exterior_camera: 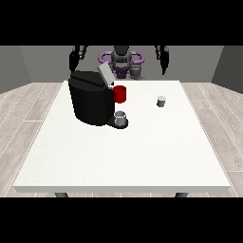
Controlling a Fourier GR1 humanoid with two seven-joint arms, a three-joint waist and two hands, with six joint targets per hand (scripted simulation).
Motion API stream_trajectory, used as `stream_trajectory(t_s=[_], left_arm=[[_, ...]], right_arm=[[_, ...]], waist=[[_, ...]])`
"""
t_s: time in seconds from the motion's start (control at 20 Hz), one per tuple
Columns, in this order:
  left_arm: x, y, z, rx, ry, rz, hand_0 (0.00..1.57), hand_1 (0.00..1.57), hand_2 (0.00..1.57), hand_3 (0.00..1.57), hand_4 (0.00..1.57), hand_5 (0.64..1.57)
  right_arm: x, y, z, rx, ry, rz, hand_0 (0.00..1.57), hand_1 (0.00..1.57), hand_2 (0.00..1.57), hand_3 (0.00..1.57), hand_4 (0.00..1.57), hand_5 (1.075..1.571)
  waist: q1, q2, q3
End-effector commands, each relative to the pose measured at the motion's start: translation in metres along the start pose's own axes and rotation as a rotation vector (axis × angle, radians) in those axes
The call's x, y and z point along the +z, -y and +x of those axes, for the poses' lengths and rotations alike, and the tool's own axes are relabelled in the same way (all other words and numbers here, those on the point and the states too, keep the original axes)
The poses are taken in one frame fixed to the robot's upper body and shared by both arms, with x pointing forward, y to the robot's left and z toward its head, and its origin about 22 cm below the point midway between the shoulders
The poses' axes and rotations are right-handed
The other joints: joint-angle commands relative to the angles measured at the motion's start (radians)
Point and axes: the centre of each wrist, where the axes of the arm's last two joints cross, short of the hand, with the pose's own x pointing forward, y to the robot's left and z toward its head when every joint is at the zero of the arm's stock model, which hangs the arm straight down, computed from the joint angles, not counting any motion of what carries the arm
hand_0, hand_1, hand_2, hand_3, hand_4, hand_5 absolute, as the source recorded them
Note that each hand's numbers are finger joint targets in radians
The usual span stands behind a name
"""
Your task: Insert the coffee pod into the coffee machine and close the lid
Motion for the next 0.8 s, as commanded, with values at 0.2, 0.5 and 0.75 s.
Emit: stream_trajectory(t_s=[0.2,0.5,0.75], left_arm=[[0.001,-0.032,0.002,0.030,0.118,-0.044,0.00,0.00,0.00,0.00,0.26,1.571],[-0.006,-0.059,0.008,-0.171,0.159,-0.066,0.00,0.00,0.00,0.00,0.00,1.571],[-0.036,-0.109,0.023,-0.209,0.079,0.022,0.00,0.00,0.00,0.00,0.00,1.571]], right_arm=[[0.003,-0.005,-0.007,-0.029,-0.038,0.062,0.00,0.00,0.00,0.00,0.13,1.571],[-0.013,-0.004,0.004,-0.089,0.122,-0.138,0.00,0.00,0.00,0.00,0.18,1.571],[-0.010,-0.037,0.018,-0.118,0.191,-0.053,0.00,0.00,0.00,0.00,0.17,1.571]], waist=[[0.016,-0.012,-0.0004],[-0.008,0.032,-0.0002],[-0.098,0.088,-0.0006]])
